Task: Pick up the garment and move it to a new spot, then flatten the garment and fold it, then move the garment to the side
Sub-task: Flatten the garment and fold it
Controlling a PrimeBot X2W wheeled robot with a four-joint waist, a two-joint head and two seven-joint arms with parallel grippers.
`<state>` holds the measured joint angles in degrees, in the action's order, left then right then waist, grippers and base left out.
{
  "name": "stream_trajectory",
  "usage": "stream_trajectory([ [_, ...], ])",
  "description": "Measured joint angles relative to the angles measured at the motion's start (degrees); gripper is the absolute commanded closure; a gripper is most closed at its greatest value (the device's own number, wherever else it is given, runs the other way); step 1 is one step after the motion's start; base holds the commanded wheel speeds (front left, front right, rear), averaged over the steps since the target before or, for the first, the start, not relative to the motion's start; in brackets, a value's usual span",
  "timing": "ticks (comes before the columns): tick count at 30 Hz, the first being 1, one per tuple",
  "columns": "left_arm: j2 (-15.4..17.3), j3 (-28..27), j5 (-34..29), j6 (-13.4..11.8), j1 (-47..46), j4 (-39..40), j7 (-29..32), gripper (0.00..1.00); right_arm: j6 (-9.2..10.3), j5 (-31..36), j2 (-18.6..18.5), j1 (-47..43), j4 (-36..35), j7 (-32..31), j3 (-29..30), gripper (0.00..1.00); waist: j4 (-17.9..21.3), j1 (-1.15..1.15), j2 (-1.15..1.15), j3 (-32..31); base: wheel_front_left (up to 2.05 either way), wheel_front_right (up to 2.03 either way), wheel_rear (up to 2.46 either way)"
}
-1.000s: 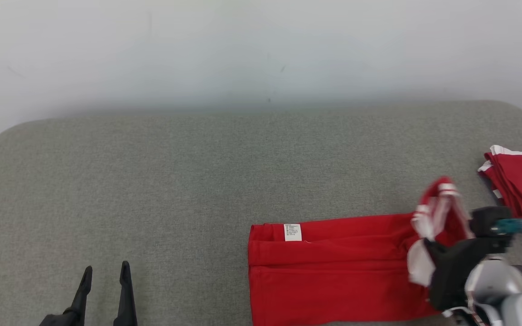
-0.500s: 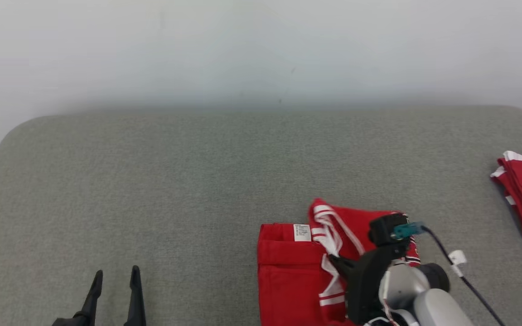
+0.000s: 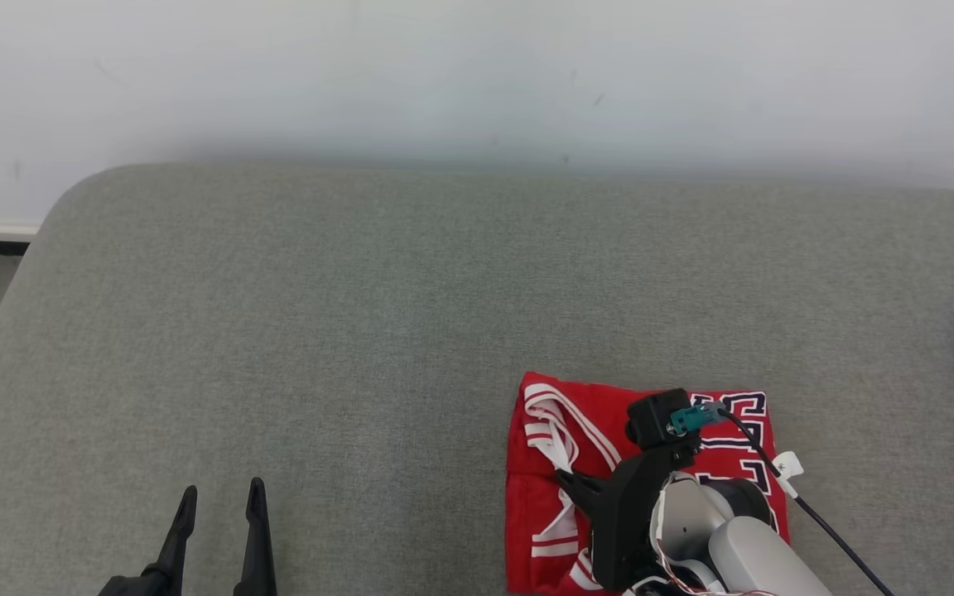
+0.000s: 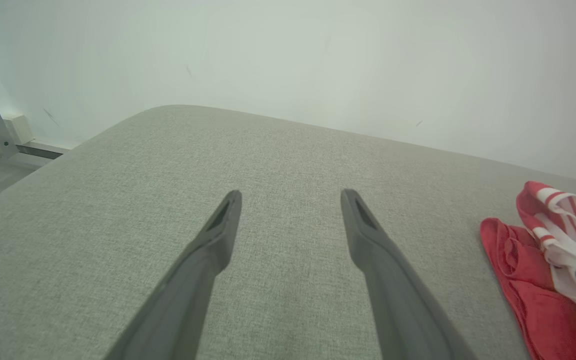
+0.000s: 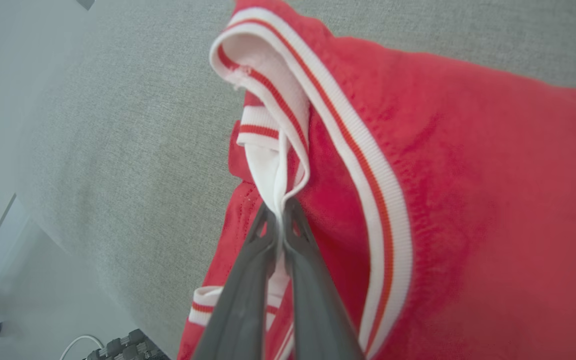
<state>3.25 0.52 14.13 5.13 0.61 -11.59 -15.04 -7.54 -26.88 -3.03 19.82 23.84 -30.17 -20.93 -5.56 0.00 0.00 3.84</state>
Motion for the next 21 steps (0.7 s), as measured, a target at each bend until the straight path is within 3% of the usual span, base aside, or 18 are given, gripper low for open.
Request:
stream_trajectory([
  [6, -0.03, 0.2, -0.01, 0.25, -0.59, 0.0, 0.0, 0.0, 0.0, -1.89, 0.02, 1.39, 2.5, 2.24, -1.89, 1.0, -1.08, 0.0, 0.0, 0.91, 0.0, 0.0, 0.0],
  [7, -0.04, 0.16, -0.01, 0.25, -0.62, 0.0, 0.0, 0.0, 0.0, -2.21, 0.03, 1.65, 2.69, 2.64, -2.23, 0.54, -1.14, 0.0, 0.0, 1.0, 0.0, 0.0, 0.0],
  [8, -0.05, 0.09, -0.01, 0.24, -0.62, -0.01, 0.0, 0.0, 0.0, -2.72, 0.03, 1.83, 2.78, 3.04, -2.48, 0.0, -1.15, 0.0, 0.0, 1.07, 0.0, 0.0, 0.0],
  [15, -0.07, -0.65, -0.02, 0.18, -0.62, 0.08, 0.0, 0.0, 0.0, -7.02, 0.08, 3.14, 0.37, 6.02, -3.16, 0.0, -0.12, 0.0, 0.0, 0.94, 0.0, 0.0, 0.0],
  [21, -0.03, -1.33, -0.1, 0.18, -0.53, 0.42, 0.0, 0.0, 0.0, -6.27, -0.3, 3.1, -4.45, 8.1, 1.1, 0.0, 1.59, 0.0, 0.0, 0.35, 0.0, 0.0, 0.0],
])
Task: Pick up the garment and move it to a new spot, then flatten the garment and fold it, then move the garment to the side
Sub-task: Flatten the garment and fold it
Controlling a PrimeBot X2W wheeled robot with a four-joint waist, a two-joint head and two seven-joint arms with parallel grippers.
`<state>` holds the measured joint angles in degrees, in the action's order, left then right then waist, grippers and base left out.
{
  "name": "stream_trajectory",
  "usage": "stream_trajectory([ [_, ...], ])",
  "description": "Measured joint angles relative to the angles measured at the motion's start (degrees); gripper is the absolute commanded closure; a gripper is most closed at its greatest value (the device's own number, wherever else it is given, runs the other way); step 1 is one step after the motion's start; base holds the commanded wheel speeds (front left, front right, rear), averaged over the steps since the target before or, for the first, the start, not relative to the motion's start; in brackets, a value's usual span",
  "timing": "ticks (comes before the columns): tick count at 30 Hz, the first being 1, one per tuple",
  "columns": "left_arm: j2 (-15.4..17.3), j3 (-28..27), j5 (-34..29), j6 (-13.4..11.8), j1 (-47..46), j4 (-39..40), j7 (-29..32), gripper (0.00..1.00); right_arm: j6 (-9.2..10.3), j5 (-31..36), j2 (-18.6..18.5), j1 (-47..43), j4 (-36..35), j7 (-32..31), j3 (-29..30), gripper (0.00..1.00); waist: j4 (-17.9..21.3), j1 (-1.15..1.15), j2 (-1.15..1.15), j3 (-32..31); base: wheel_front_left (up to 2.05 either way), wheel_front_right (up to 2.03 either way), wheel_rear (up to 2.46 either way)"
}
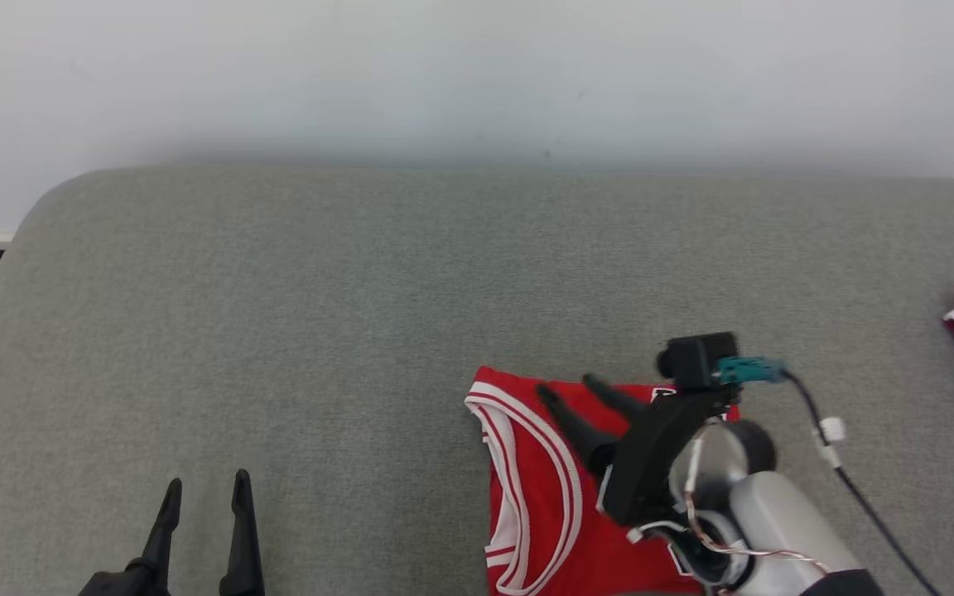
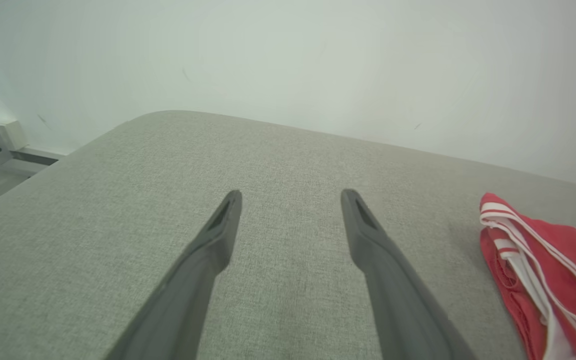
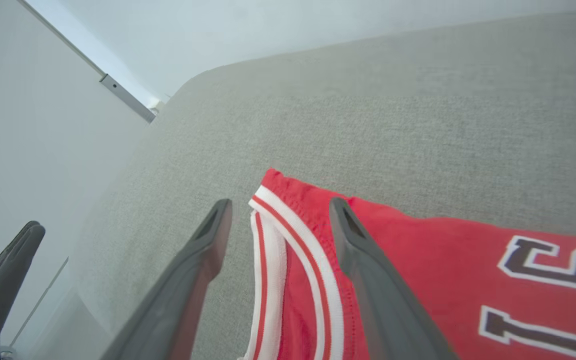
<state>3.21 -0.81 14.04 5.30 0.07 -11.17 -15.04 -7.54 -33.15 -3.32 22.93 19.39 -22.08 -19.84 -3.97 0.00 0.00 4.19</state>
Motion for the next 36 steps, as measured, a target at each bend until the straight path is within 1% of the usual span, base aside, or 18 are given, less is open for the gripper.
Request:
stream_trajectory([
  [5, 0.2, -1.14, -0.33, 0.0, 0.25, 1.15, 0.0, 0.0, 0.0, 3.79, -2.92, -2.46, -5.48, 2.83, 5.17, 0.0, 1.87, 0.0, 0.0, -0.83, 0.0, 0.0, 0.0],
  [10, 0.1, -1.66, -0.85, -0.62, 0.85, 2.4, 0.0, 0.0, 0.0, 7.62, -6.02, -7.25, -10.55, 6.64, 8.93, 0.0, 3.79, 0.0, 0.0, -1.94, 0.0, 0.0, 0.0],
  [14, 0.03, -2.15, -1.1, -0.85, 1.78, 3.78, 0.0, 0.0, 0.0, 10.05, -8.84, -11.65, -13.74, 11.25, 10.68, 0.0, 5.2, 0.0, 0.0, -3.02, 0.0, 0.0, 0.0],
  [17, 0.0, -2.56, -1.11, -1.03, 2.66, 4.27, 0.0, 0.0, 0.0, 11.68, -10.21, -14.79, -14.66, 15.29, 12.71, 0.0, 6.23, 0.0, 0.0, -3.71, 0.0, 0.0, 0.0],
  [23, -0.07, -3.27, -1.09, -1.22, 3.57, 4.94, 0.0, 0.0, 0.0, 12.24, -10.36, -18.78, -13.76, 18.64, 15.84, 0.0, 7.74, 0.0, 0.0, -4.57, 0.0, 0.0, 0.0],
  [27, -0.15, -3.28, -1.05, -1.27, 4.13, 5.59, 0.0, 0.0, 0.0, 13.03, -11.12, -20.22, -13.08, 21.06, 15.89, 0.0, 8.43, 0.0, 0.0, -5.14, 0.0, 0.0, 0.0],
  [29, -0.16, -3.54, -0.82, -1.36, 4.67, 6.42, 0.0, 0.0, 0.0, 14.22, -11.45, -21.42, -13.4, 23.88, 16.69, 0.0, 8.36, 0.01, 0.0, -5.46, 0.0, 0.0, 0.0],
  [34, -0.24, -4.11, -0.47, -1.78, 6.3, 7.82, 0.0, 0.0, 0.0, 16.21, -10.85, -25.82, -13.63, 31.43, 19.47, 0.0, 7.72, 0.01, 0.0, -6.07, 0.0, 0.0, 0.0],
  [36, -0.25, -4.14, -0.22, -1.82, 6.93, 8.2, 0.0, 0.0, 0.0, 16.59, -10.48, -27.37, -13.44, 32.95, 19.93, 0.0, 7.49, 0.01, 0.0, -6.36, 0.0, 0.0, 0.0],
])
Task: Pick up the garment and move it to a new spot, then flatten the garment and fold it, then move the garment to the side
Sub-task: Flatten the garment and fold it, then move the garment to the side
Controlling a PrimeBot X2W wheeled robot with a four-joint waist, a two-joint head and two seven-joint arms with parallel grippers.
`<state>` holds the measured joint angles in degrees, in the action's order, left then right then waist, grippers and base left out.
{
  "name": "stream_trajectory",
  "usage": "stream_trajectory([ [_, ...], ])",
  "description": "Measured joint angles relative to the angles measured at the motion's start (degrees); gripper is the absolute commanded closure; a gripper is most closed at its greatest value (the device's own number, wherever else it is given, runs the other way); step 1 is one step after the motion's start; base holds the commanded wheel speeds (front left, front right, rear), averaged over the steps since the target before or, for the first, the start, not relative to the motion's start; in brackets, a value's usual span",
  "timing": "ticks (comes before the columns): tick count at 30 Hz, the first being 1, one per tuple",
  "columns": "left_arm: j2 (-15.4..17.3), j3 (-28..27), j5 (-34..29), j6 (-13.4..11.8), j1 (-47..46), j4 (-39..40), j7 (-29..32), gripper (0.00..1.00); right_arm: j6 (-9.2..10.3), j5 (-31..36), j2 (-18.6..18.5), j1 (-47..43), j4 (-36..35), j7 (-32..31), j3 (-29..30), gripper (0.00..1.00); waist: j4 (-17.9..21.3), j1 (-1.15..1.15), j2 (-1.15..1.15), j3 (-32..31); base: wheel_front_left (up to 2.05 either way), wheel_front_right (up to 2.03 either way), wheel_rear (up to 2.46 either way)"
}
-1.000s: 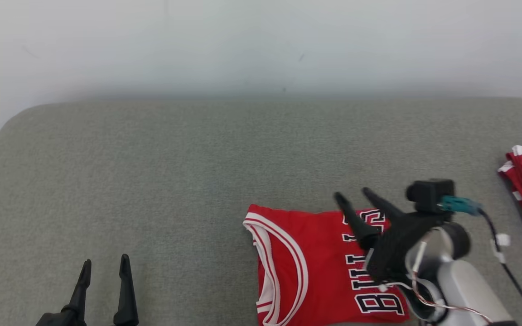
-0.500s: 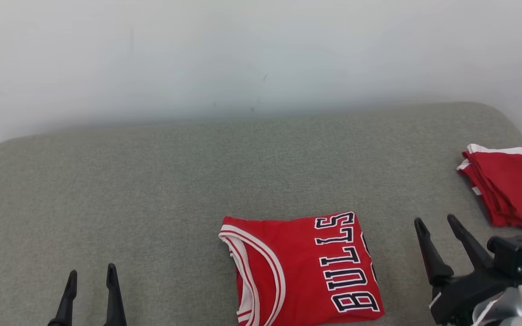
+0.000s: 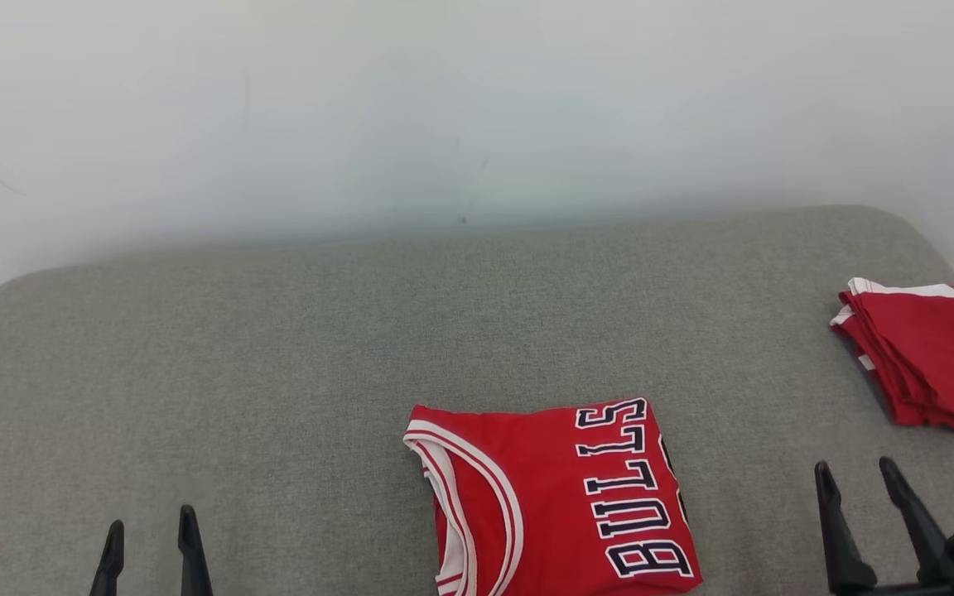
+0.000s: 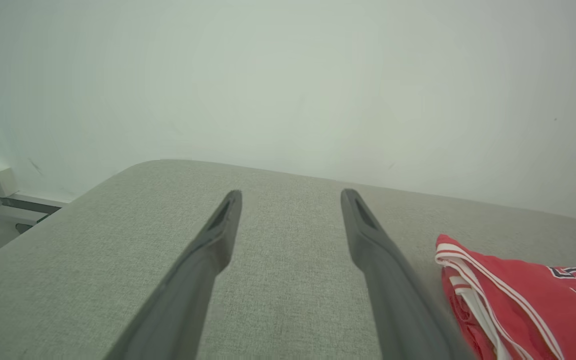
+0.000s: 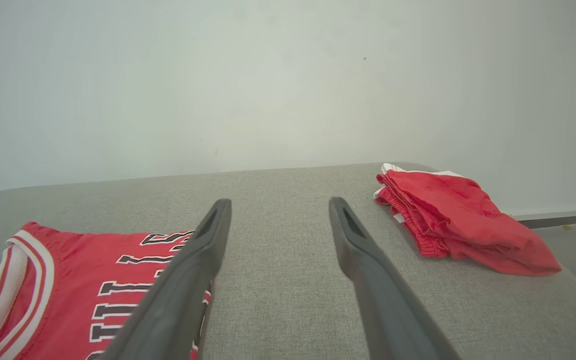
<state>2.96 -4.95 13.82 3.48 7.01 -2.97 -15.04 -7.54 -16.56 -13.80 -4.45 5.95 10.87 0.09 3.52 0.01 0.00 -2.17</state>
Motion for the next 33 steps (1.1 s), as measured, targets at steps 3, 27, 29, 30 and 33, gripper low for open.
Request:
stream_trajectory([
  [3, 0.0, -0.14, 0.31, -0.36, 0.92, 0.22, 0.0, 0.0, 0.0, 0.33, 0.34, -1.64, 0.2, 1.3, -0.33, 0.0, -0.13, 0.0, 0.0, -0.54, 0.0, 0.0, 0.0],
  [27, -0.02, -1.62, -0.89, 2.08, -0.27, -5.0, 0.0, 0.0, 0.0, -2.57, -4.14, 3.66, 5.36, 3.28, -8.84, 0.0, 1.15, 0.0, -0.01, -2.86, 0.0, 0.0, 0.0],
  [29, -0.03, -1.62, -0.89, 2.09, -0.28, -5.11, 0.0, 0.0, 0.0, -2.6, -4.14, 3.67, 5.71, 3.36, -8.78, 0.0, 1.04, -0.01, 0.0, -2.81, 0.0, 0.0, 0.0],
  [30, -0.02, -1.63, -0.89, 2.1, -0.28, -5.15, 0.0, 0.0, 0.0, -2.63, -4.14, 3.67, 5.89, 3.37, -8.78, 0.0, 0.99, -0.01, 0.0, -2.77, 0.0, 0.0, 0.0],
  [33, -0.02, -1.59, -0.9, 2.13, -0.28, -5.43, 0.0, 0.0, 0.0, -2.7, -4.08, 3.81, 6.24, 3.59, -8.84, 0.0, 0.93, -0.01, 0.0, -2.63, 0.0, 0.0, 0.0],
])
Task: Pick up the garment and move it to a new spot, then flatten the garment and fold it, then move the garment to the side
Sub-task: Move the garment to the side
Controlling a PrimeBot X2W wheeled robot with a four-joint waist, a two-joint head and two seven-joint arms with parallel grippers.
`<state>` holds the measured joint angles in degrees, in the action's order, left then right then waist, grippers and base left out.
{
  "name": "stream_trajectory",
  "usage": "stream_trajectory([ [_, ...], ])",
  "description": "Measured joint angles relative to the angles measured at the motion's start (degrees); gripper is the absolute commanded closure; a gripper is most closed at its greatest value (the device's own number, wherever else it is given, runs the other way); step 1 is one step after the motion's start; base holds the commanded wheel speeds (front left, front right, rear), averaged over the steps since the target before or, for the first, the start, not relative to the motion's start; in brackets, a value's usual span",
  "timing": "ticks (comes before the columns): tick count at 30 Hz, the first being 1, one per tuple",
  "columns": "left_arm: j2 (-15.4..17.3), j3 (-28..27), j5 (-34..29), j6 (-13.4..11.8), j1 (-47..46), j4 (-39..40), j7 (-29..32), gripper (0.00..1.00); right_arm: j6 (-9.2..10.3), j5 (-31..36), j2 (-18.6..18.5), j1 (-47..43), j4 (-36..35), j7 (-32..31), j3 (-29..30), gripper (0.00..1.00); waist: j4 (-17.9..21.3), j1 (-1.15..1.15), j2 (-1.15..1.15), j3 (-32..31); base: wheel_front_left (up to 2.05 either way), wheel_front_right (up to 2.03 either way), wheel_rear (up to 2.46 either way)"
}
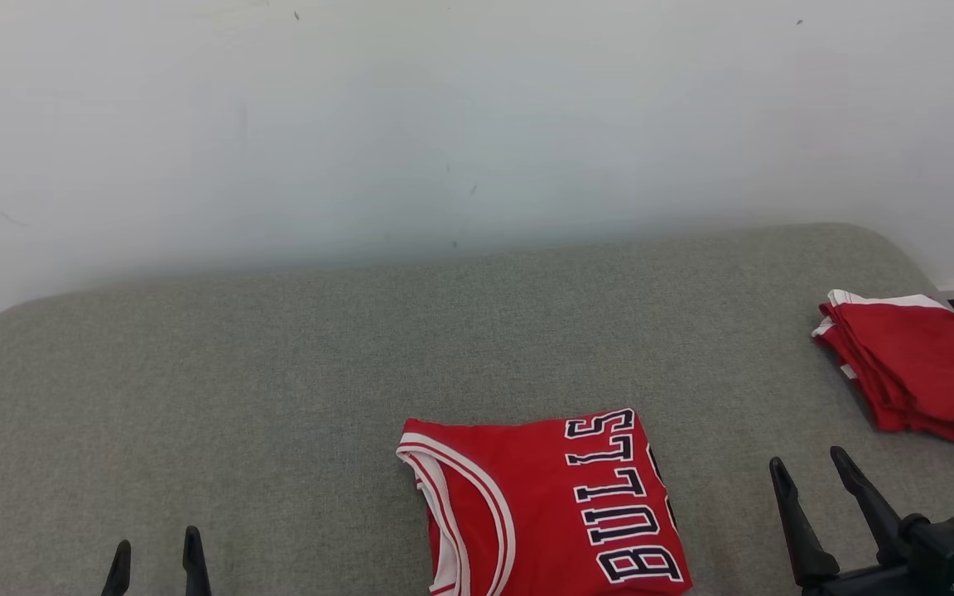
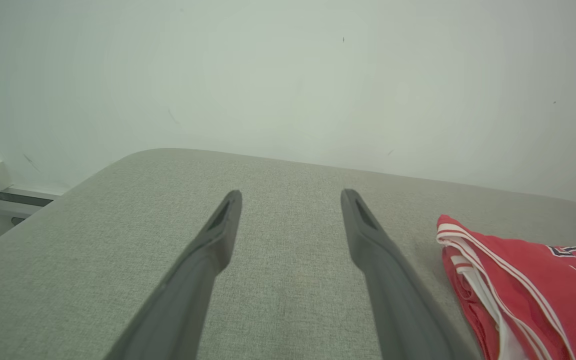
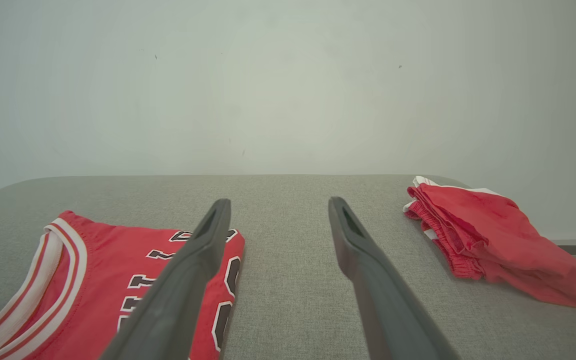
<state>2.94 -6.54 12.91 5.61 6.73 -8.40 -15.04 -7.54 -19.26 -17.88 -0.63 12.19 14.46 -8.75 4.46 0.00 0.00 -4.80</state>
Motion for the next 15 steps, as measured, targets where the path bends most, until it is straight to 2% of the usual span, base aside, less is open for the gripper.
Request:
stream_trajectory([
  [15, 0.0, 0.71, 0.01, -0.07, -0.32, -0.67, 0.0, 0.0, 0.0, 0.24, 0.22, 1.26, 0.92, 0.16, -0.88, 0.0, -0.11, 0.0, 0.0, 0.59, 0.0, 0.0, 0.0],
])
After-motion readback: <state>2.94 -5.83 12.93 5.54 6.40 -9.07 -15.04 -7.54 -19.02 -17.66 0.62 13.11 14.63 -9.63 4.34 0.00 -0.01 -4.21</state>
